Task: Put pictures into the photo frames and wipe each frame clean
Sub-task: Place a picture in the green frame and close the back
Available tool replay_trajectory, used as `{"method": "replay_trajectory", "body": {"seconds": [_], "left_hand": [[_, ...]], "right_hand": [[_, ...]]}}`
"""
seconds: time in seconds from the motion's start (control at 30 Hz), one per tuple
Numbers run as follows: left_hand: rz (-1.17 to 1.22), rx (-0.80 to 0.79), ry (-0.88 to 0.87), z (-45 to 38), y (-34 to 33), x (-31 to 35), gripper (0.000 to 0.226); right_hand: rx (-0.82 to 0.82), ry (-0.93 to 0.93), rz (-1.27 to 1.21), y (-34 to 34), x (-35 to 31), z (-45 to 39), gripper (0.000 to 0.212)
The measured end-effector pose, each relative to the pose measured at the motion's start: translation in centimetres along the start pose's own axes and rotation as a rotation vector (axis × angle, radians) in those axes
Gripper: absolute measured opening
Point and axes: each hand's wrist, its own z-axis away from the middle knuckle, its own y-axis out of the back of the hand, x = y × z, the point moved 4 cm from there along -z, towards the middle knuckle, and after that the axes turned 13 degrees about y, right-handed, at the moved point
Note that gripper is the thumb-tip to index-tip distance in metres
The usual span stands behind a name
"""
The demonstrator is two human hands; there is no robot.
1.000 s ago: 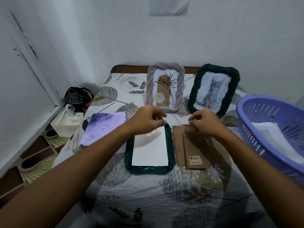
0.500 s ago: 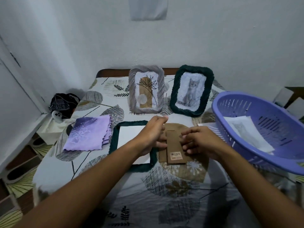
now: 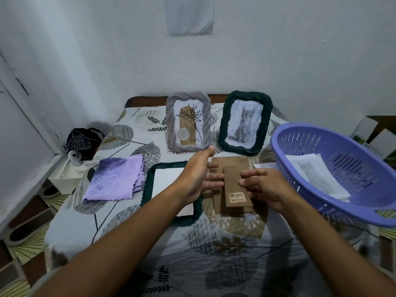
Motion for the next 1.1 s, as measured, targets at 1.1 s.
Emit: {"method": "replay_trajectory", "body": {"seconds": [1.1], "left_hand": [[0.239,0.123,-0.102,1.8,12.3,0.0,0.035]], "right_hand": [[-0.363,0.047,-0.147,-12.2,-2.4,0.5,0.069]]}}
